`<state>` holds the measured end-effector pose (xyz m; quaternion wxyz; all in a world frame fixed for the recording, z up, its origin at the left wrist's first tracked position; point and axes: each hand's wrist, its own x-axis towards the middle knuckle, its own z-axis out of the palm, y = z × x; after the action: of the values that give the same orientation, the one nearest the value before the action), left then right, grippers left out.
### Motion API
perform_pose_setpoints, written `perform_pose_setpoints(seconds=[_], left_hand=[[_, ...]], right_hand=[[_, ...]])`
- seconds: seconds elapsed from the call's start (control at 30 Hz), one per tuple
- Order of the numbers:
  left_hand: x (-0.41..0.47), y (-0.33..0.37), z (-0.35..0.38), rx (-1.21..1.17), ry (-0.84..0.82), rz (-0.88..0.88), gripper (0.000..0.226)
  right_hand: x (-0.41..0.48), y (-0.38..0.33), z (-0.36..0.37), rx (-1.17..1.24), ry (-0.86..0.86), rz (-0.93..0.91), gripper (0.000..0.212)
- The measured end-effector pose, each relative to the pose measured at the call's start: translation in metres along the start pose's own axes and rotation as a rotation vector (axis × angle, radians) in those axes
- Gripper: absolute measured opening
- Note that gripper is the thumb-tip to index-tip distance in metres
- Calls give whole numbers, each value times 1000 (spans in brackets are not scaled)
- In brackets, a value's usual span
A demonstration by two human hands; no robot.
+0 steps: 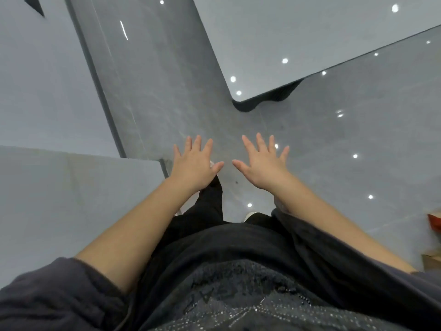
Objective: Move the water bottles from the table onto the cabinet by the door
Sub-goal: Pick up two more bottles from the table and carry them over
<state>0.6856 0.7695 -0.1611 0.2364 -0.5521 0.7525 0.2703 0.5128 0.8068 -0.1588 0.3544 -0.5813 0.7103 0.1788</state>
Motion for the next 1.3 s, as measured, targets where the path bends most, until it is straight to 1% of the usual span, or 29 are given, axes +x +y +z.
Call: perform_pose_setpoints(seconds=[0.13, 0.27, 0.53, 0.7, 0.83, 0.97, 1.1, 1.3], left_hand=[[40, -45, -42, 43, 4, -14, 74], [64, -76, -73, 19, 6, -41, 73], [103, -129, -116, -27, -15, -170, 73], [150, -149, -149, -74, -32, -193, 71], [198, -179, -187, -81, -62, -202, 69], [235, -209, -240, -20, -79, -178, 70], [274, -230, -293, -20, -7, -145, 70], [331, -233, -347, -42, -8, -74, 71]], right_hand=[[38, -48, -31, 1, 17, -12, 75], [69, -87, -56, -17, 28, -58, 75], [129, -137, -100, -50, 22, -113, 74], [184, -169, -131, -80, 0, -141, 75], [241, -190, -172, -53, -15, -133, 74], [286, -214, -231, -42, -9, -118, 74], [327, -235, -283, -60, 43, -129, 74], [368, -241, -332, -28, 67, -60, 74]])
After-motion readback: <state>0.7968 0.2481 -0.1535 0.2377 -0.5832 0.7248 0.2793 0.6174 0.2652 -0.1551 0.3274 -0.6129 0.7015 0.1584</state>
